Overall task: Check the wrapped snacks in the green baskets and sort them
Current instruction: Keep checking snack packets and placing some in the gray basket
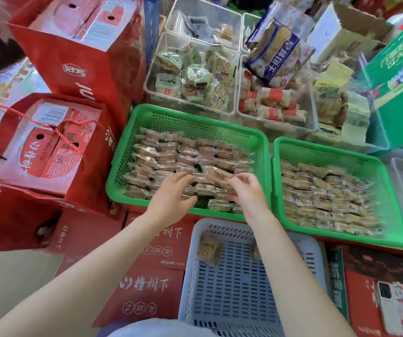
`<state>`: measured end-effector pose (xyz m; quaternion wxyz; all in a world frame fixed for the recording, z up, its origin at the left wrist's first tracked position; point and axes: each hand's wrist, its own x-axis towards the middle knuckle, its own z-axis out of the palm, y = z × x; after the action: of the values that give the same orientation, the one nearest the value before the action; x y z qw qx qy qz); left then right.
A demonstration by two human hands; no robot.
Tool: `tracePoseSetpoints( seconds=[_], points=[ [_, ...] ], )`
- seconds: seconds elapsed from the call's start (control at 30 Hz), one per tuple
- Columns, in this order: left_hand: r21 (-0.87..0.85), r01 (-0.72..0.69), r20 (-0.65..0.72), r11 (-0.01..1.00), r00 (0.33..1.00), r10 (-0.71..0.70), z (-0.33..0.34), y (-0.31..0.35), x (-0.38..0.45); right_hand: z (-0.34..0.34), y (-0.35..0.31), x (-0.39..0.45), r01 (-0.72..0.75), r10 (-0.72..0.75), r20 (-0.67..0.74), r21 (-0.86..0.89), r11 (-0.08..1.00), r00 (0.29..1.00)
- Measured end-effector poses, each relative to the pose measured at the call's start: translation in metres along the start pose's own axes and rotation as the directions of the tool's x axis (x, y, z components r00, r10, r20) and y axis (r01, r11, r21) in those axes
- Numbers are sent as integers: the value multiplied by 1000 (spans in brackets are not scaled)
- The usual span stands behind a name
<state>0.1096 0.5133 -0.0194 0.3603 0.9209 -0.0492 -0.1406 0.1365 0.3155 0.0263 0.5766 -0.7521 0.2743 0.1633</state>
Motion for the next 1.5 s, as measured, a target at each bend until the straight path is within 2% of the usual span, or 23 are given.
tracePoseSetpoints(
  seconds=[0.1, 0.17, 0.23, 0.33, 0.53, 0.73, 0.83, 0.97, 1.33, 1.5],
  points=[
    [345, -139, 186, 928, 979, 78, 15, -4, 20, 1, -10, 29, 84, -86, -26, -51, 995, 996],
    [439, -187, 275, 879, 959, 66, 21, -6, 30, 4, -15, 44, 144, -149, -6, -201, 969, 989],
    [467, -178, 316, 866, 948, 24, 25, -11, 36, 9, -16, 58, 207, -210, 32, -362, 909, 977],
    [484, -165, 320, 859, 947, 2, 29, -17, 39, 20, -16, 75, 310, -323, 82, -574, 758, 943],
    [475, -160, 324, 865, 946, -3, 31, -18, 40, 57, -4, 91, 382, -414, 165, -762, 523, 895],
    [430, -177, 335, 885, 942, 26, 30, -16, 43, 63, 8, 104, 435, -396, 288, -828, 355, 872],
    [412, -204, 355, 888, 933, 50, 32, -13, 52, 57, 6, 108, 483, -390, 348, -809, 335, 853],
    [397, -189, 374, 898, 927, 31, 35, -13, 59, 53, -4, 120, 500, -485, 301, -789, 357, 821],
    [391, -182, 373, 902, 928, 26, 34, -14, 59, 60, -10, 136, 495, -481, 392, -862, 104, 784],
    [396, -183, 374, 900, 927, 24, 36, -16, 59, 63, -5, 127, 482, -492, 404, -875, 39, 772]
  ],
)
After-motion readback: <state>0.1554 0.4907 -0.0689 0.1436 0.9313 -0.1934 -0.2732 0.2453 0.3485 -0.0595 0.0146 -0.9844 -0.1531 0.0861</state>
